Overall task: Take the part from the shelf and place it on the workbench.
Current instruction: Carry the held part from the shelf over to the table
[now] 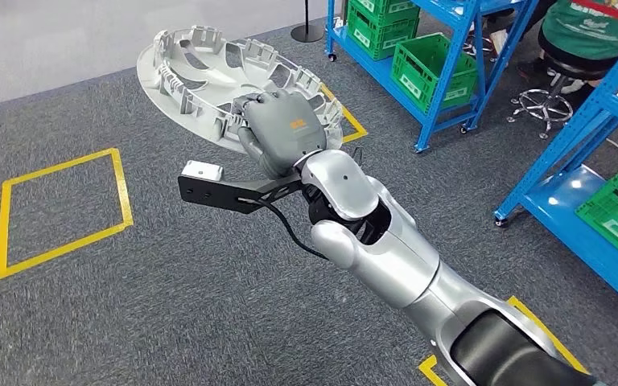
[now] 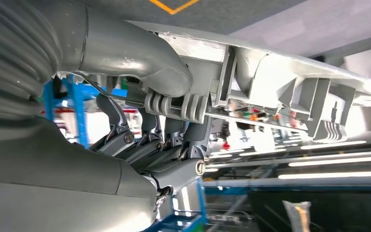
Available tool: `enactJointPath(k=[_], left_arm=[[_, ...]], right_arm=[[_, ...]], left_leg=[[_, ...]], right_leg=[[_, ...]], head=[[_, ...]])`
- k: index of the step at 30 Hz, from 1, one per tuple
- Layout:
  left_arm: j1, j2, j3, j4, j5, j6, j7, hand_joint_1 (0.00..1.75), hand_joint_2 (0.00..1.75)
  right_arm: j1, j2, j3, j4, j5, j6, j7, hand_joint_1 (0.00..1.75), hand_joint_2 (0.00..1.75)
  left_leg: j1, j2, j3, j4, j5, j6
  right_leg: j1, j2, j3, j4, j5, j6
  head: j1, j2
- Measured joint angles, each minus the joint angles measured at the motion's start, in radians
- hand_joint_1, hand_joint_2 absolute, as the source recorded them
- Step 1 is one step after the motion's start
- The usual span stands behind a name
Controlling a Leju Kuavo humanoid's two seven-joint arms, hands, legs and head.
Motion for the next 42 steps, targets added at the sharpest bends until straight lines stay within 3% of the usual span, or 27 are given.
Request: enactJointPath(k=[2, 4, 5, 7, 8, 9, 10, 13, 15, 17, 18, 20, 22, 24, 25, 26, 28, 30, 33, 35, 37, 39, 40, 41, 42], left_arm=[[0.004, 0.002, 0.0, 0.0, 0.005, 0.002, -0.004, 0.0, 1.75], [0.011, 0.005, 0.0, -0.001, 0.008, 0.003, -0.009, 0.0, 1.75], [0.012, 0.006, 0.0, -0.001, 0.009, 0.003, -0.011, 0.0, 1.75], [0.013, 0.007, 0.0, -0.001, 0.008, 0.003, -0.014, 0.0, 1.75], [0.014, 0.008, 0.0, -0.001, 0.008, 0.003, -0.015, 0.0, 1.75], [0.014, 0.008, 0.0, -0.001, 0.007, 0.003, -0.016, 0.0, 1.75], [0.015, 0.008, 0.0, -0.001, 0.007, 0.003, -0.016, 0.0, 1.75], [0.019, 0.007, 0.0, -0.001, 0.007, 0.002, -0.016, 0.0, 1.75], [0.022, 0.006, 0.0, -0.001, 0.007, 0.002, -0.016, 0.0, 1.75], [0.026, 0.008, 0.0, -0.001, 0.011, 0.002, -0.016, 0.0, 1.75], [0.03, 0.008, 0.001, -0.001, 0.015, 0.002, -0.016, 0.0, 1.75], [0.035, 0.01, 0.002, -0.001, 0.024, 0.002, -0.016, 0.0, 1.75], [0.036, 0.009, 0.002, -0.001, 0.029, 0.003, -0.017, 0.0, 1.75], [0.038, 0.009, 0.003, -0.001, 0.031, 0.003, -0.018, 0.0, 1.75], [0.04, 0.009, 0.004, -0.001, 0.031, 0.003, -0.019, 0.0, 1.75], [0.041, 0.01, 0.004, -0.001, 0.031, 0.003, -0.019, 0.0, 1.75], [0.041, 0.01, 0.006, -0.001, 0.031, 0.003, -0.019, 0.0, 1.75], [0.04, 0.01, 0.007, -0.001, 0.032, 0.003, -0.019, 0.0, 1.75], [0.042, 0.01, 0.009, -0.001, 0.031, 0.003, -0.019, 0.0, 1.75], [0.042, 0.009, 0.009, -0.001, 0.028, 0.004, -0.016, 0.0, 1.75], [0.035, 0.009, 0.009, -0.002, 0.022, 0.007, -0.011, 0.0, 1.75], [0.027, 0.008, 0.009, -0.002, 0.018, 0.009, -0.006, 0.0, 1.75], [0.026, 0.008, 0.009, -0.002, 0.018, 0.009, -0.004, 0.0, 1.75], [0.025, 0.008, 0.009, -0.002, 0.017, 0.009, -0.003, 0.0, 1.75], [0.025, 0.008, 0.009, -0.002, 0.017, 0.009, -0.002, 0.0, 1.75]], right_arm=[[0.002, -0.002, 0.0, -0.005, -0.002, 0.0, 0.0, 1.75, 1.75], [0.006, -0.005, 0.0, -0.008, -0.005, -0.001, 0.0, 1.75, 1.75], [0.01, -0.007, 0.0, -0.01, -0.006, -0.002, 0.0, 1.75, 1.75], [0.023, -0.016, 0.0, -0.013, -0.007, -0.006, 0.002, 1.75, 1.75], [0.032, -0.022, 0.0, -0.015, -0.007, -0.008, 0.005, 1.75, 1.75], [0.042, -0.026, 0.0, -0.018, -0.007, -0.01, 0.008, 1.75, 1.75], [0.051, -0.028, 0.0, -0.022, -0.006, -0.01, 0.011, 1.75, 1.75], [0.065, -0.031, 0.0, -0.032, -0.004, -0.011, 0.017, 1.75, 1.75], [0.067, -0.032, 0.0, -0.039, -0.003, -0.013, 0.016, 1.75, 1.75], [0.068, -0.031, 0.0, -0.043, -0.001, -0.013, 0.012, 1.75, 1.75], [0.068, -0.029, 0.001, -0.044, 0.001, -0.012, 0.009, 1.75, 1.75], [0.068, -0.023, 0.004, -0.045, 0.003, -0.008, 0.004, 1.75, 1.75], [0.067, -0.019, 0.006, -0.045, 0.003, -0.006, 0.002, 1.75, 1.75], [0.067, -0.017, 0.008, -0.044, 0.003, -0.005, 0.002, 1.75, 1.75], [0.067, -0.016, 0.01, -0.044, 0.003, -0.005, 0.001, 1.75, 1.75], [0.067, -0.014, 0.011, -0.044, 0.003, -0.004, 0.001, 1.75, 1.75], [0.067, -0.01, 0.015, -0.044, 0.003, -0.004, 0.001, 1.75, 1.75], [0.066, -0.008, 0.017, -0.044, 0.003, -0.004, 0.001, 1.75, 1.75], [0.064, -0.005, 0.018, -0.043, 0.003, -0.004, 0.001, 1.75, 1.75], [0.061, -0.005, 0.018, -0.043, 0.003, -0.003, -0.001, 1.75, 1.75], [0.059, -0.012, 0.018, -0.043, -0.001, -0.002, -0.008, 1.75, 1.75], [0.058, -0.022, 0.018, -0.041, -0.006, -0.002, -0.015, 1.75, 1.75], [0.058, -0.025, 0.018, -0.041, -0.008, -0.001, -0.017, 1.75, 1.75], [0.058, -0.027, 0.018, -0.041, -0.01, -0.001, -0.018, 1.75, 1.75], [0.058, -0.028, 0.018, -0.04, -0.011, 0.0, -0.017, 1.75, 1.75]], left_leg=[[-0.002, -0.022, -0.001, -0.001, 0.003, 0.015], [0.001, -0.045, 0.002, -0.007, 0.007, 0.027], [0.004, -0.055, 0.004, -0.009, 0.009, 0.032], [0.005, -0.079, 0.004, -0.009, 0.01, 0.039], [0.004, -0.092, 0.004, -0.008, 0.01, 0.041], [0.004, -0.107, 0.004, -0.007, 0.01, 0.041], [0.004, -0.122, 0.004, -0.005, 0.009, 0.041], [0.004, -0.16, 0.002, 0.001, 0.008, 0.035], [0.005, -0.178, -0.004, 0.001, 0.011, 0.023], [0.007, -0.191, -0.009, -0.004, 0.015, 0.009], [0.006, -0.184, -0.011, -0.003, 0.014, 0.004], [0.003, -0.141, -0.034, 0.042, -0.015, -0.004], [0.004, -0.096, -0.088, 0.156, -0.074, -0.011], [0.007, -0.085, -0.132, 0.252, -0.106, -0.017], [0.008, -0.082, -0.131, 0.252, -0.096, -0.019], [0.009, -0.076, -0.11, 0.214, -0.072, -0.02], [0.006, -0.039, -0.036, 0.082, -0.017, -0.018], [0.002, -0.013, 0.005, 0.003, 0.005, -0.004], [0.0, -0.04, 0.003, -0.005, 0.008, 0.02], [0.004, -0.059, 0.005, -0.01, 0.013, 0.033], [0.006, -0.08, 0.005, -0.011, 0.015, 0.041], [0.005, -0.105, 0.004, -0.009, 0.015, 0.044], [0.004, -0.118, 0.004, -0.007, 0.015, 0.044], [0.004, -0.131, 0.004, -0.006, 0.015, 0.044], [0.004, -0.143, 0.004, -0.004, 0.015, 0.043]], right_leg=[[0.001, -0.016, 0.004, -0.003, -0.003, 0.013], [-0.004, 0.008, -0.002, 0.02, -0.023, 0.025], [-0.006, 0.033, -0.018, 0.059, -0.045, 0.03], [-0.008, 0.077, -0.081, 0.187, -0.103, 0.033], [-0.008, 0.085, -0.112, 0.246, -0.121, 0.033], [-0.008, 0.089, -0.13, 0.276, -0.122, 0.032], [-0.008, 0.092, -0.13, 0.266, -0.104, 0.029], [-0.008, 0.125, -0.047, 0.078, -0.007, 0.019], [-0.005, 0.143, -0.015, 0.01, 0.013, 0.012], [-0.003, 0.131, -0.012, 0.004, 0.016, 0.003], [-0.004, 0.122, -0.01, -0.001, 0.019, -0.003], [-0.007, 0.102, -0.005, -0.011, 0.024, -0.016], [-0.006, 0.081, -0.004, -0.014, 0.024, -0.023], [-0.005, 0.058, -0.004, -0.013, 0.022, -0.024], [-0.005, 0.047, -0.004, -0.013, 0.021, -0.024], [-0.005, 0.036, -0.004, -0.012, 0.02, -0.022], [-0.003, 0.016, -0.003, -0.009, 0.015, -0.015], [0.003, -0.002, -0.002, -0.005, 0.011, -0.005], [0.002, -0.02, 0.002, -0.003, 0.005, 0.012], [-0.003, 0.018, -0.015, 0.037, -0.022, 0.025], [-0.007, 0.071, -0.069, 0.149, -0.076, 0.032], [-0.007, 0.087, -0.127, 0.259, -0.11, 0.033], [-0.007, 0.09, -0.136, 0.271, -0.102, 0.032], [-0.007, 0.094, -0.126, 0.244, -0.078, 0.029], [-0.007, 0.103, -0.098, 0.183, -0.044, 0.024]], head=[[0.002, 0.0], [0.003, 0.0], [0.004, 0.0], [0.006, 0.0], [0.007, 0.0], [0.007, 0.0], [0.007, 0.0], [0.007, 0.0], [0.007, 0.0], [0.007, 0.0], [0.006, 0.0], [0.002, 0.0], [-0.001, 0.0], [-0.001, 0.0], [-0.001, 0.0], [-0.001, 0.0], [-0.001, 0.0], [0.002, 0.0], [0.005, 0.0], [0.006, 0.0], [0.008, 0.0], [0.009, 0.0], [0.009, 0.0], [0.009, 0.0], [0.009, 0.0]])
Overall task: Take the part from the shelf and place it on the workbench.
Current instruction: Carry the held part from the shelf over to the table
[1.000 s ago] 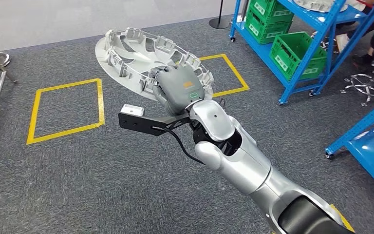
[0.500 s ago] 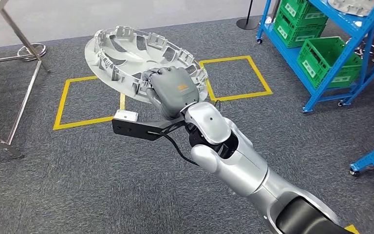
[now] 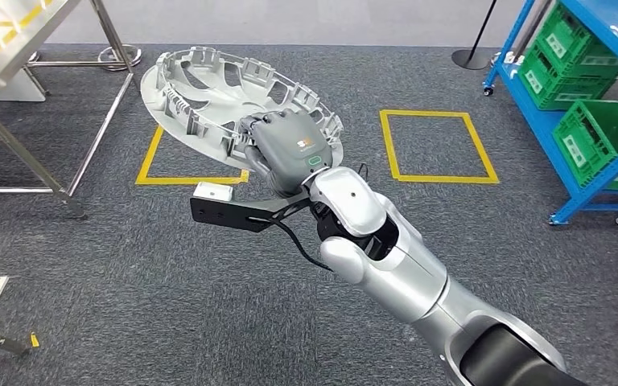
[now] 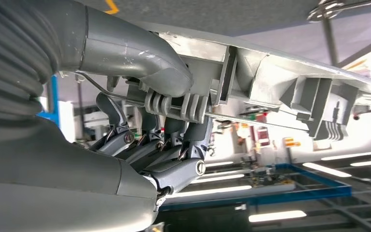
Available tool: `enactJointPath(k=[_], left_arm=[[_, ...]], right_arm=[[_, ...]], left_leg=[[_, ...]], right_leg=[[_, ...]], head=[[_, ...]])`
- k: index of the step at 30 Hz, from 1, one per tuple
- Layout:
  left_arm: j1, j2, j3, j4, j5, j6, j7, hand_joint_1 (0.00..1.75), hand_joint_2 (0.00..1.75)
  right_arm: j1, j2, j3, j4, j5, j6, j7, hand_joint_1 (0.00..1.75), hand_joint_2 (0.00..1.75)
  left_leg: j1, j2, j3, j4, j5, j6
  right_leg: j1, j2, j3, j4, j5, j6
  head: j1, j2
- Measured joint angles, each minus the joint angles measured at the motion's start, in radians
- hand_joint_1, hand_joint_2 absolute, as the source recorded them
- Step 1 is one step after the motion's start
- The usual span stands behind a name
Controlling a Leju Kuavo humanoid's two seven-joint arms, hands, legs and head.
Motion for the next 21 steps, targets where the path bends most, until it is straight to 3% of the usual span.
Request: enactJointPath(k=[2, 3, 4, 6, 8, 10, 12, 13, 14, 15, 17, 19, 21], left_arm=[[-0.001, -0.002, 0.0, 0.0, 0.0, 0.0, 0.001, 0.0, 1.75], [-0.001, -0.003, 0.0, 0.0, 0.001, 0.0, 0.001, 0.0, 1.75], [-0.002, -0.003, 0.0, 0.0, 0.001, 0.0, 0.002, 0.0, 1.75], [-0.002, -0.002, 0.0, -0.001, 0.001, 0.0, 0.004, 0.0, 1.75], [-0.001, -0.002, 0.0, 0.0, 0.001, 0.0, 0.005, 0.0, 1.75], [-0.003, -0.002, 0.0, 0.0, 0.001, 0.0, 0.005, 0.0, 1.75], [-0.004, -0.001, 0.0, 0.0, 0.001, 0.0, 0.005, 0.0, 1.75], [-0.004, 0.0, 0.0, 0.0, 0.001, 0.0, 0.005, 0.0, 1.75], [-0.004, 0.0, 0.0, 0.0, 0.001, 0.0, 0.005, 0.0, 1.75], [-0.004, 0.001, 0.0, 0.0, 0.001, 0.0, 0.005, 0.0, 1.75], [-0.005, 0.002, 0.0, 0.0, 0.001, 0.0, 0.006, 0.0, 1.75], [-0.008, 0.002, 0.0, 0.0, 0.002, 0.0, 0.007, 0.0, 1.75], [-0.008, 0.002, 0.0, 0.0, 0.004, 0.0, 0.008, 0.0, 1.75]], right_arm=[[-0.002, 0.0, 0.0, 0.0, -0.001, 0.001, 0.001, 1.75, 1.75], [-0.004, 0.0, 0.0, 0.0, -0.001, 0.001, 0.001, 1.75, 1.75], [-0.005, 0.0, 0.0, 0.0, -0.001, 0.001, 0.001, 1.75, 1.75], [-0.008, 0.001, 0.0, 0.0, -0.001, 0.002, 0.002, 1.75, 1.75], [-0.011, 0.004, 0.0, 0.0, 0.0, 0.002, 0.003, 1.75, 1.75], [-0.012, 0.006, 0.0, 0.0, 0.0, 0.002, 0.004, 1.75, 1.75], [-0.013, 0.006, 0.0, 0.0, 0.0, 0.003, 0.004, 1.75, 1.75], [-0.012, 0.006, 0.0, 0.0, 0.0, 0.003, 0.004, 1.75, 1.75], [-0.012, 0.006, 0.0, 0.0, 0.0, 0.003, 0.003, 1.75, 1.75], [-0.013, 0.006, 0.0, 0.0, 0.0, 0.003, 0.003, 1.75, 1.75], [-0.014, 0.006, 0.0, 0.0, 0.0, 0.003, 0.003, 1.75, 1.75], [-0.019, 0.005, 0.0, 0.0, 0.0, 0.005, 0.003, 1.75, 1.75], [-0.027, 0.006, 0.001, 0.001, -0.001, 0.007, 0.002, 1.75, 1.75]], left_leg=[[0.001, -0.021, -0.003, 0.002, 0.001, -0.006], [0.002, -0.03, -0.005, 0.003, 0.002, -0.012], [0.003, -0.039, -0.008, 0.001, 0.004, -0.018], [0.005, -0.055, -0.013, -0.003, 0.008, -0.032], [0.0, -0.024, -0.029, 0.021, -0.009, -0.04], [-0.002, 0.034, -0.076, 0.12, -0.064, -0.045], [0.002, 0.058, -0.132, 0.239, -0.112, -0.051], [0.004, 0.061, -0.144, 0.265, -0.114, -0.054], [0.006, 0.064, -0.137, 0.254, -0.098, -0.056], [0.007, 0.072, -0.11, 0.205, -0.068, -0.058], [0.005, 0.109, -0.041, 0.075, -0.017, -0.057], [0.001, 0.127, -0.009, 0.011, -0.005, -0.044], [-0.001, 0.107, -0.011, 0.01, -0.005, -0.026]], right_leg=[[0.001, 0.04, 0.062, -0.13, 0.05, -0.01], [0.002, 0.055, 0.081, -0.168, 0.061, -0.014], [0.004, 0.061, 0.088, -0.183, 0.062, -0.016], [0.005, 0.041, 0.092, -0.19, 0.068, -0.025], [0.0, 0.018, 0.097, -0.201, 0.074, -0.037], [0.0, -0.006, 0.1, -0.205, 0.076, -0.045], [0.001, -0.03, 0.1, -0.205, 0.074, -0.047], [0.001, -0.042, 0.1, -0.205, 0.072, -0.046], [0.0, -0.053, 0.1, -0.204, 0.07, -0.044], [-0.001, -0.064, 0.1, -0.201, 0.068, -0.041], [0.001, -0.082, 0.099, -0.192, 0.059, -0.031], [0.008, -0.098, 0.098, -0.185, 0.053, -0.021], [0.01, -0.116, 0.099, -0.184, 0.049, -0.013]], head=[[0.0, 0.0], [0.0, 0.0], [0.0, 0.0], [0.001, 0.0], [-0.003, 0.0], [-0.008, 0.0], [-0.009, 0.0], [-0.009, 0.0], [-0.009, 0.0], [-0.009, 0.0], [-0.009, 0.0], [-0.006, 0.0], [-0.001, 0.0]])
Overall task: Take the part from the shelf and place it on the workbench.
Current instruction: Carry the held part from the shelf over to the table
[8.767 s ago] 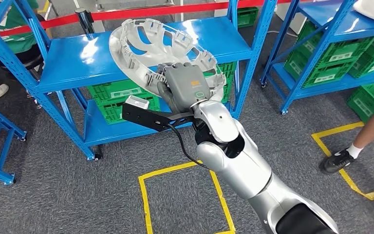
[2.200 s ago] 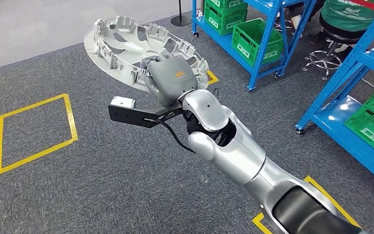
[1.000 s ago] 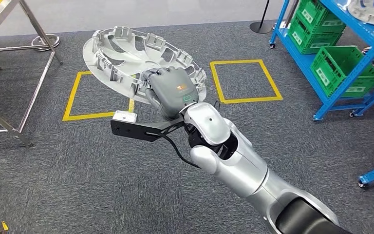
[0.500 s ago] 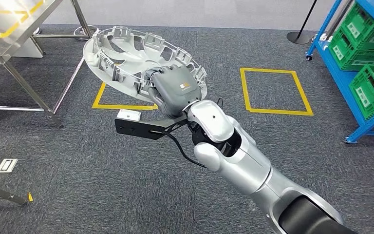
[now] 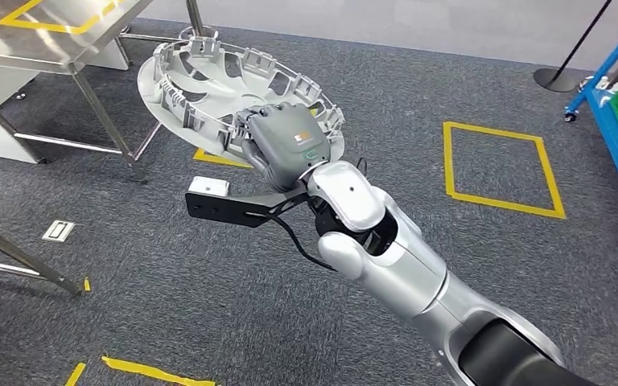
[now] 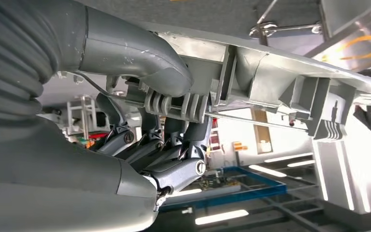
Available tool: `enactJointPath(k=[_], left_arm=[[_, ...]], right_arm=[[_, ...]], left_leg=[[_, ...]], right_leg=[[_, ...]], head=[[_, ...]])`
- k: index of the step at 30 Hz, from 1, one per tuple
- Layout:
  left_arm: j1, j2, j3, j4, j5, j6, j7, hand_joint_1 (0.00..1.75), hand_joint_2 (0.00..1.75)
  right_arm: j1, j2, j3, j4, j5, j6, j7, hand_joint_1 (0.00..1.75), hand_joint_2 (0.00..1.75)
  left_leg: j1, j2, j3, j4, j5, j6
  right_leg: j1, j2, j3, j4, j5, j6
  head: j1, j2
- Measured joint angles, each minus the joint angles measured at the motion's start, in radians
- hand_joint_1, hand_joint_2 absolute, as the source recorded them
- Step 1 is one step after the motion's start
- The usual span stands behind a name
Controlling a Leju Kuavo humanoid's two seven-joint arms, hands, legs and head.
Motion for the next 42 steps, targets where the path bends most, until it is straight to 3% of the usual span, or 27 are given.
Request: enactJointPath(k=[1, 3, 5, 7, 8, 9, 11, 12, 13, 15, 16, 18, 20, 22, 23, 24, 26, 28, 31, 33, 35, 37, 38, 39, 40, 42], left_arm=[[0.001, 0.0, 0.0, 0.0, 0.002, 0.001, -0.002, 0.0, 1.75], [0.001, 0.001, 0.0, 0.0, 0.005, 0.004, -0.006, 0.0, 1.75], [-0.002, 0.001, 0.0, -0.001, 0.007, 0.006, -0.009, 0.0, 1.75], [-0.003, 0.001, 0.0, -0.001, 0.009, 0.007, -0.01, 0.0, 1.75], [-0.002, 0.001, 0.0, -0.001, 0.01, 0.008, -0.01, 0.0, 1.75], [-0.001, 0.001, 0.0, -0.001, 0.011, 0.008, -0.01, 0.0, 1.75], [-0.001, -0.002, 0.0, -0.001, 0.014, 0.009, -0.012, 0.0, 1.75], [-0.001, -0.003, 0.001, -0.001, 0.016, 0.009, -0.014, 0.0, 1.75], [-0.001, -0.005, 0.001, -0.001, 0.017, 0.009, -0.016, 0.0, 1.75], [0.001, -0.006, 0.001, -0.001, 0.018, 0.009, -0.019, 0.0, 1.75], [0.002, -0.006, 0.001, -0.001, 0.018, 0.009, -0.019, 0.0, 1.75], [0.003, -0.008, 0.002, -0.001, 0.017, 0.009, -0.019, 0.0, 1.75], [0.001, -0.009, 0.002, -0.001, 0.017, 0.01, -0.019, 0.0, 1.75], [0.0, -0.01, 0.002, -0.001, 0.017, 0.015, -0.019, 0.0, 1.75], [0.001, -0.009, 0.002, -0.001, 0.017, 0.018, -0.019, 0.0, 1.75], [0.001, -0.009, 0.002, -0.001, 0.016, 0.021, -0.019, 0.0, 1.75], [-0.001, -0.008, 0.002, -0.002, 0.015, 0.026, -0.019, 0.0, 1.75], [-0.004, -0.009, 0.002, -0.003, 0.014, 0.029, -0.019, 0.0, 1.75], [-0.003, -0.01, 0.002, -0.004, 0.013, 0.029, -0.019, 0.0, 1.75], [-0.003, -0.01, 0.002, -0.004, 0.012, 0.029, -0.019, 0.0, 1.75], [-0.005, -0.009, 0.002, -0.005, 0.011, 0.031, -0.019, 0.0, 1.75], [-0.006, -0.009, 0.002, -0.005, 0.009, 0.033, -0.019, 0.0, 1.75], [-0.005, -0.009, 0.002, -0.005, 0.008, 0.035, -0.018, 0.0, 1.75], [-0.005, -0.009, 0.002, -0.005, 0.007, 0.036, -0.018, 0.0, 1.75], [-0.005, -0.009, 0.002, -0.005, 0.006, 0.037, -0.018, 0.0, 1.75], [-0.005, -0.009, 0.002, -0.005, 0.003, 0.037, -0.017, 0.0, 1.75]], right_arm=[[-0.004, 0.001, 0.0, 0.0, -0.001, 0.001, 0.0, 1.75, 1.75], [-0.012, 0.004, 0.0, 0.002, -0.002, 0.003, -0.001, 1.75, 1.75], [-0.016, 0.005, 0.001, 0.006, -0.003, 0.004, -0.001, 1.75, 1.75], [-0.016, 0.004, 0.001, 0.011, -0.004, 0.005, -0.001, 1.75, 1.75], [-0.016, 0.004, 0.001, 0.013, -0.005, 0.005, -0.001, 1.75, 1.75], [-0.016, 0.004, 0.001, 0.015, -0.005, 0.005, -0.001, 1.75, 1.75], [-0.017, 0.004, 0.001, 0.016, -0.006, 0.005, -0.001, 1.75, 1.75], [-0.018, 0.004, 0.001, 0.016, -0.005, 0.005, 0.0, 1.75, 1.75], [-0.018, 0.004, 0.001, 0.016, -0.004, 0.005, 0.002, 1.75, 1.75], [-0.018, 0.006, 0.002, 0.016, -0.001, 0.005, 0.008, 1.75, 1.75], [-0.018, 0.008, 0.002, 0.016, 0.001, 0.005, 0.012, 1.75, 1.75], [-0.017, 0.011, 0.003, 0.016, 0.005, 0.005, 0.019, 1.75, 1.75], [-0.013, 0.011, 0.002, 0.016, 0.01, 0.005, 0.02, 1.75, 1.75], [-0.007, 0.011, 0.002, 0.016, 0.014, 0.005, 0.019, 1.75, 1.75], [-0.004, 0.011, 0.002, 0.016, 0.016, 0.005, 0.019, 1.75, 1.75], [-0.003, 0.011, 0.002, 0.016, 0.016, 0.005, 0.018, 1.75, 1.75], [-0.002, 0.011, 0.002, 0.016, 0.016, 0.005, 0.017, 1.75, 1.75], [-0.003, 0.012, 0.002, 0.016, 0.016, 0.005, 0.017, 1.75, 1.75], [-0.006, 0.012, 0.001, 0.016, 0.017, 0.005, 0.017, 1.75, 1.75], [-0.007, 0.013, 0.0, 0.015, 0.017, 0.005, 0.017, 1.75, 1.75], [-0.007, 0.012, -0.002, 0.016, 0.017, 0.004, 0.017, 1.75, 1.75], [-0.006, 0.011, -0.002, 0.017, 0.017, 0.005, 0.017, 1.75, 1.75], [-0.006, 0.01, -0.002, 0.018, 0.017, 0.005, 0.017, 1.75, 1.75], [-0.006, 0.01, -0.002, 0.019, 0.016, 0.005, 0.017, 1.75, 1.75], [-0.006, 0.011, -0.002, 0.019, 0.016, 0.005, 0.017, 1.75, 1.75], [-0.01, 0.011, -0.003, 0.02, 0.015, 0.005, 0.018, 1.75, 1.75]], left_leg=[[0.001, -0.01, 0.0, -0.001, 0.001, 0.006], [0.004, -0.028, 0.002, -0.002, 0.003, 0.018], [0.006, -0.047, 0.001, -0.003, 0.003, 0.024], [0.005, -0.072, 0.001, -0.002, 0.003, 0.027], [0.004, -0.085, 0.001, -0.001, 0.003, 0.027], [0.004, -0.098, 0.001, 0.0, 0.003, 0.026], [0.004, -0.122, 0.0, 0.001, 0.004, 0.022], [0.004, -0.133, -0.002, 0.002, 0.006, 0.017], [0.006, -0.141, -0.005, 0.001, 0.007, 0.011], [0.01, -0.158, -0.008, -0.002, 0.011, -0.004], [0.01, -0.152, -0.01, -0.002, 0.01, -0.009], [0.007, -0.107, -0.029, 0.035, -0.016, -0.018], [0.007, -0.058, -0.079, 0.143, -0.073, -0.024], [0.01, -0.048, -0.126, 0.244, -0.108, -0.031], [0.011, -0.045, -0.127, 0.25, -0.1, -0.034], [0.012, -0.04, -0.11, 0.219, -0.076, -0.037], [0.01, -0.006, -0.04, 0.091, -0.021, -0.037], [0.006, 0.017, 0.002, 0.009, 0.0, -0.023], [0.006, -0.008, 0.002, 0.0, 0.0, 0.001], [0.01, -0.026, 0.004, -0.002, 0.003, 0.013], [0.014, -0.045, 0.004, -0.003, 0.004, 0.019], [0.014, -0.067, 0.003, -0.002, 0.004, 0.021], [0.014, -0.079, 0.003, -0.002, 0.004, 0.021], [0.014, -0.091, 0.003, -0.001, 0.004, 0.021], [0.015, -0.103, 0.004, 0.0, 0.005, 0.019], [0.016, -0.126, 0.0, 0.003, 0.005, 0.011]], right_leg=[[-0.002, 0.001, 0.0, 0.005, -0.005, 0.005], [-0.008, 0.037, -0.022, 0.057, -0.037, 0.016], [-0.012, 0.084, -0.084, 0.181, -0.091, 0.022], [-0.012, 0.099, -0.14, 0.277, -0.113, 0.021], [-0.011, 0.102, -0.144, 0.274, -0.097, 0.019], [-0.011, 0.108, -0.129, 0.233, -0.067, 0.014], [-0.011, 0.14, -0.068, 0.099, -0.002, 0.002], [-0.011, 0.153, -0.043, 0.047, 0.016, 0.0], [-0.009, 0.163, -0.029, 0.018, 0.022, -0.001], [-0.007, 0.153, -0.023, 0.006, 0.022, -0.002], [-0.008, 0.143, -0.021, 0.002, 0.025, -0.006], [-0.013, 0.122, -0.014, -0.01, 0.03, -0.018], [-0.013, 0.1, -0.012, -0.013, 0.03, -0.026], [-0.012, 0.079, -0.012, -0.012, 0.028, -0.027], [-0.013, 0.069, -0.012, -0.011, 0.027, -0.026], [-0.014, 0.059, -0.011, -0.009, 0.025, -0.024], [-0.013, 0.04, -0.011, -0.003, 0.018, -0.015], [-0.007, 0.024, -0.01, 0.003, 0.011, -0.005], [-0.004, 0.003, -0.005, 0.004, 0.004, 0.009], [-0.01, 0.032, -0.016, 0.038, -0.022, 0.021], [-0.014, 0.081, -0.067, 0.15, -0.079, 0.029], [-0.016, 0.099, -0.126, 0.267, -0.119, 0.032], [-0.016, 0.101, -0.137, 0.283, -0.114, 0.031], [-0.016, 0.103, -0.13, 0.261, -0.091, 0.029], [-0.017, 0.111, -0.105, 0.203, -0.055, 0.026], [-0.021, 0.155, -0.045, 0.072, 0.0, 0.02]], head=[[0.0, 0.0], [0.002, 0.0], [0.004, 0.0], [0.004, 0.0], [0.004, 0.0], [0.004, 0.0], [0.004, 0.0], [0.004, 0.0], [0.004, 0.0], [0.005, 0.0], [0.005, 0.0], [0.002, 0.0], [-0.002, 0.0], [-0.002, 0.0], [-0.002, 0.0], [-0.002, 0.0], [-0.003, 0.0], [-0.001, 0.0], [0.001, 0.0], [0.002, 0.0], [0.003, 0.0], [0.004, 0.0], [0.004, 0.0], [0.004, 0.0], [0.004, 0.0], [0.004, 0.0]])
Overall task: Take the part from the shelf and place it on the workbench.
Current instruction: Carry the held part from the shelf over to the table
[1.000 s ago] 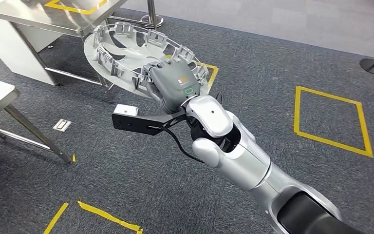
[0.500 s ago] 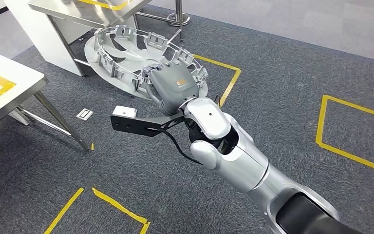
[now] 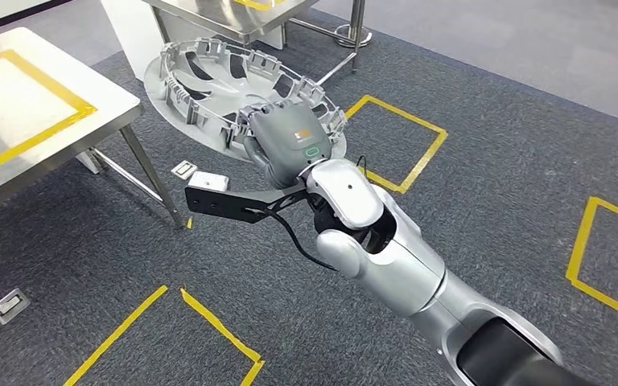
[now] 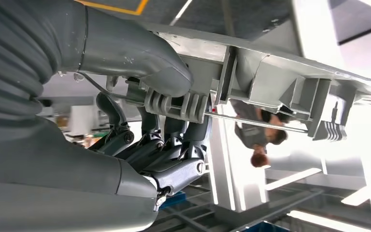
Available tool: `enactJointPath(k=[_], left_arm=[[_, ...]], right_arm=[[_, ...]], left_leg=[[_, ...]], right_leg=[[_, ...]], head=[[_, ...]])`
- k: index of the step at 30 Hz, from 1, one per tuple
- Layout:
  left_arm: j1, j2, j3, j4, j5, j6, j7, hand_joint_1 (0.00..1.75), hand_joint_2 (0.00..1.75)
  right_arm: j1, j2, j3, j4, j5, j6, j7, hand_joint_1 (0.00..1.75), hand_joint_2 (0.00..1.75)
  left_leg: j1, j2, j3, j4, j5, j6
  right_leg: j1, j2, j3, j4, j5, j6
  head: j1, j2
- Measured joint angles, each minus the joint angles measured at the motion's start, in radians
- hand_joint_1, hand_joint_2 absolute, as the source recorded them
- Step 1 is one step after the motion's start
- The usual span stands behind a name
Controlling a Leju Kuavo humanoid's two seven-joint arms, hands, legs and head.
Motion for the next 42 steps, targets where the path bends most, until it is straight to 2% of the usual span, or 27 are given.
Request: enactJointPath(k=[1, 2, 4, 6, 8, 10, 11, 12, 13, 15, 17, 19, 21, 23, 25, 26, 27, 28, 29, 31, 33, 34, 35, 37, 39, 41, 42], left_arm=[[0.0, 0.0, 0.0, 0.0, -0.002, 0.0, 0.001, 0.0, 1.75], [0.0, 0.001, 0.0, 0.0, -0.004, 0.0, 0.002, 0.0, 1.75], [0.001, 0.003, 0.0, 0.0, -0.006, 0.0, 0.004, 0.0, 1.75], [0.002, 0.004, 0.0, 0.0, -0.006, -0.001, 0.005, 0.0, 1.75], [0.0, 0.003, 0.0, 0.001, -0.007, -0.002, 0.006, 0.0, 1.75], [-0.001, 0.003, 0.0, 0.001, -0.007, -0.002, 0.006, 0.0, 1.75], [0.0, 0.004, 0.0, 0.001, -0.007, -0.002, 0.007, 0.0, 1.75], [0.001, 0.004, 0.0, 0.001, -0.007, -0.002, 0.007, 0.0, 1.75], [0.001, 0.004, 0.0, 0.0, -0.007, -0.002, 0.008, 0.0, 1.75], [0.0, 0.006, 0.0, 0.0, -0.007, -0.001, 0.006, 0.0, 1.75], [-0.002, 0.007, 0.0, 0.0, -0.007, -0.001, 0.005, 0.0, 1.75], [0.0, 0.007, 0.0, 0.0, -0.007, 0.0, 0.006, 0.0, 1.75], [0.002, 0.008, 0.0, 0.0, -0.007, 0.001, 0.008, 0.0, 1.75], [0.0, 0.009, 0.0, 0.0, -0.009, 0.001, 0.01, 0.0, 1.75], [-0.003, 0.01, 0.0, 0.0, -0.015, 0.002, 0.013, 0.0, 1.75], [-0.003, 0.01, -0.001, 0.0, -0.017, 0.002, 0.015, 0.0, 1.75], [-0.003, 0.01, -0.001, 0.0, -0.02, 0.002, 0.017, 0.0, 1.75], [-0.003, 0.01, -0.002, 0.0, -0.022, 0.002, 0.019, 0.0, 1.75], [-0.003, 0.01, -0.002, 0.0, -0.024, 0.002, 0.021, 0.0, 1.75], [-0.004, 0.01, -0.002, 0.0, -0.027, 0.002, 0.024, 0.0, 1.75], [-0.006, 0.01, -0.003, 0.0, -0.027, 0.002, 0.027, 0.0, 1.75], [-0.005, 0.01, -0.003, 0.0, -0.027, 0.002, 0.027, 0.0, 1.75], [-0.004, 0.011, -0.003, 0.0, -0.027, 0.002, 0.028, 0.0, 1.75], [-0.003, 0.012, -0.003, 0.001, -0.027, 0.002, 0.028, 0.0, 1.75], [-0.004, 0.012, -0.003, 0.001, -0.027, 0.002, 0.028, 0.0, 1.75], [-0.005, 0.012, -0.003, 0.001, -0.027, 0.002, 0.029, 0.0, 1.75], [-0.004, 0.012, -0.003, 0.001, -0.027, 0.002, 0.029, 0.0, 1.75]], right_arm=[[-0.002, 0.0, 0.0, 0.0, 0.0, 0.0, 0.0, 1.75, 1.75], [-0.003, 0.0, 0.0, 0.0, 0.0, 0.0, 0.0, 1.75, 1.75], [-0.003, 0.001, 0.0, 0.0, 0.0, 0.001, 0.0, 1.75, 1.75], [-0.004, 0.002, 0.0, 0.0, 0.0, 0.001, 0.0, 1.75, 1.75], [-0.003, 0.003, -0.001, 0.0, 0.0, 0.001, 0.001, 1.75, 1.75], [-0.001, 0.002, -0.001, 0.0, 0.0, 0.001, 0.0, 1.75, 1.75], [0.001, 0.002, -0.001, 0.0, 0.0, 0.001, 0.0, 1.75, 1.75], [0.003, 0.002, -0.001, 0.0, 0.0, 0.001, -0.001, 1.75, 1.75], [0.004, 0.002, -0.001, 0.0, 0.0, 0.001, -0.001, 1.75, 1.75], [0.006, 0.001, -0.002, 0.0, 0.0, 0.001, -0.002, 1.75, 1.75], [0.008, 0.0, -0.002, -0.001, 0.0, 0.001, -0.002, 1.75, 1.75], [0.01, 0.0, -0.003, -0.001, 0.001, 0.0, -0.002, 1.75, 1.75], [0.01, 0.0, -0.003, -0.001, 0.001, 0.0, -0.002, 1.75, 1.75], [0.011, -0.002, -0.004, -0.001, 0.001, 0.0, -0.003, 1.75, 1.75], [0.016, -0.005, -0.006, -0.001, 0.001, 0.0, -0.003, 1.75, 1.75], [0.02, -0.007, -0.006, -0.001, 0.001, 0.0, -0.003, 1.75, 1.75], [0.023, -0.008, -0.007, -0.001, 0.0, 0.0, -0.002, 1.75, 1.75], [0.025, -0.009, -0.007, -0.001, 0.0, 0.0, -0.002, 1.75, 1.75], [0.026, -0.01, -0.008, -0.001, 0.0, 0.0, -0.002, 1.75, 1.75], [0.026, -0.011, -0.012, -0.001, 0.0, -0.001, -0.003, 1.75, 1.75], [0.026, -0.012, -0.016, -0.001, 0.0, -0.001, -0.003, 1.75, 1.75], [0.026, -0.012, -0.017, -0.001, 0.0, -0.001, -0.003, 1.75, 1.75], [0.026, -0.011, -0.017, -0.001, 0.0, -0.001, -0.003, 1.75, 1.75], [0.026, -0.011, -0.018, -0.002, 0.0, -0.001, -0.002, 1.75, 1.75], [0.027, -0.011, -0.019, -0.002, 0.001, -0.001, -0.002, 1.75, 1.75], [0.03, -0.012, -0.019, -0.002, 0.001, -0.001, -0.002, 1.75, 1.75], [0.031, -0.012, -0.019, -0.002, 0.001, -0.001, -0.002, 1.75, 1.75]], left_leg=[[0.001, -0.01, -0.004, 0.0, 0.002, -0.007], [0.002, -0.019, -0.007, -0.001, 0.004, -0.014], [0.005, -0.031, -0.012, -0.007, 0.011, -0.029], [0.002, 0.006, -0.026, 0.011, -0.003, -0.039], [-0.002, 0.063, -0.069, 0.103, -0.054, -0.044], [-0.001, 0.079, -0.123, 0.224, -0.102, -0.048], [-0.001, 0.081, -0.136, 0.253, -0.106, -0.048], [-0.001, 0.083, -0.128, 0.243, -0.091, -0.049], [-0.001, 0.089, -0.103, 0.196, -0.062, -0.048], [-0.005, 0.122, -0.033, 0.064, -0.013, -0.041], [-0.011, 0.14, 0.0, 0.0, -0.001, -0.026], [-0.013, 0.122, -0.002, -0.002, 0.0, -0.011], [-0.01, 0.105, -0.002, -0.004, 0.004, 0.0], [-0.005, 0.088, -0.003, -0.006, 0.007, 0.009], [-0.005, 0.068, -0.005, -0.005, 0.008, 0.014], [-0.005, 0.057, -0.005, -0.005, 0.008, 0.014], [-0.005, 0.045, -0.005, -0.004, 0.009, 0.013], [-0.005, 0.033, -0.006, -0.003, 0.01, 0.012], [-0.004, 0.022, -0.006, -0.002, 0.011, 0.01], [-0.005, 0.001, -0.01, 0.0, 0.014, 0.002], [-0.004, -0.017, -0.016, -0.002, 0.02, -0.012], [-0.002, -0.026, -0.018, -0.006, 0.024, -0.019], [-0.001, -0.025, -0.021, -0.007, 0.025, -0.025], [-0.004, 0.015, -0.039, 0.025, 0.003, -0.034], [-0.006, 0.065, -0.085, 0.129, -0.055, -0.039], [-0.004, 0.079, -0.13, 0.235, -0.094, -0.044], [-0.004, 0.081, -0.133, 0.246, -0.091, -0.046]], right_leg=[[0.0, 0.017, 0.019, -0.041, 0.012, -0.001], [0.001, 0.027, 0.025, -0.058, 0.013, -0.002], [0.003, 0.008, 0.027, -0.064, 0.018, -0.009], [0.0, -0.015, 0.032, -0.073, 0.023, -0.023], [0.0, -0.04, 0.036, -0.078, 0.025, -0.033], [0.002, -0.063, 0.036, -0.078, 0.023, -0.037], [0.003, -0.075, 0.036, -0.077, 0.022, -0.037], [0.003, -0.086, 0.037, -0.077, 0.021, -0.037], [0.003, -0.097, 0.038, -0.076, 0.02, -0.035], [0.006, -0.116, 0.039, -0.071, 0.014, -0.028], [0.012, -0.132, 0.039, -0.068, 0.01, -0.019], [0.015, -0.147, 0.042, -0.07, 0.008, -0.01], [0.011, -0.128, 0.036, -0.05, -0.008, 0.003], [0.006, -0.081, -0.005, 0.039, -0.058, 0.013], [0.006, -0.058, -0.068, 0.168, -0.111, 0.016], [0.005, -0.055, -0.088, 0.204, -0.116, 0.015], [0.005, -0.053, -0.09, 0.204, -0.103, 0.013], [0.004, -0.049, -0.071, 0.164, -0.074, 0.01], [0.004, -0.037, -0.039, 0.097, -0.038, 0.006], [0.003, -0.001, 0.019, -0.023, 0.005, -0.001], [0.006, 0.011, 0.037, -0.062, 0.009, -0.004], [0.007, 0.001, 0.038, -0.065, 0.013, -0.007], [0.006, -0.011, 0.039, -0.069, 0.016, -0.013], [0.001, -0.033, 0.044, -0.079, 0.023, -0.027], [0.002, -0.055, 0.045, -0.082, 0.024, -0.034], [0.003, -0.078, 0.045, -0.081, 0.023, -0.036], [0.003, -0.089, 0.045, -0.081, 0.022, -0.036]], head=[[0.0, 0.0], [0.0, 0.0], [0.0, 0.0], [-0.003, 0.0], [-0.007, 0.0], [-0.008, 0.0], [-0.008, 0.0], [-0.008, 0.0], [-0.008, 0.0], [-0.008, 0.0], [-0.007, 0.0], [-0.005, 0.0], [-0.004, 0.0], [-0.002, 0.0], [-0.001, 0.0], [0.0, 0.0], [0.0, 0.0], [0.0, 0.0], [0.0, 0.0], [0.0, 0.0], [0.0, 0.0], [0.0, 0.0], [0.0, 0.0], [-0.004, 0.0], [-0.009, 0.0], [-0.009, 0.0], [-0.009, 0.0]])
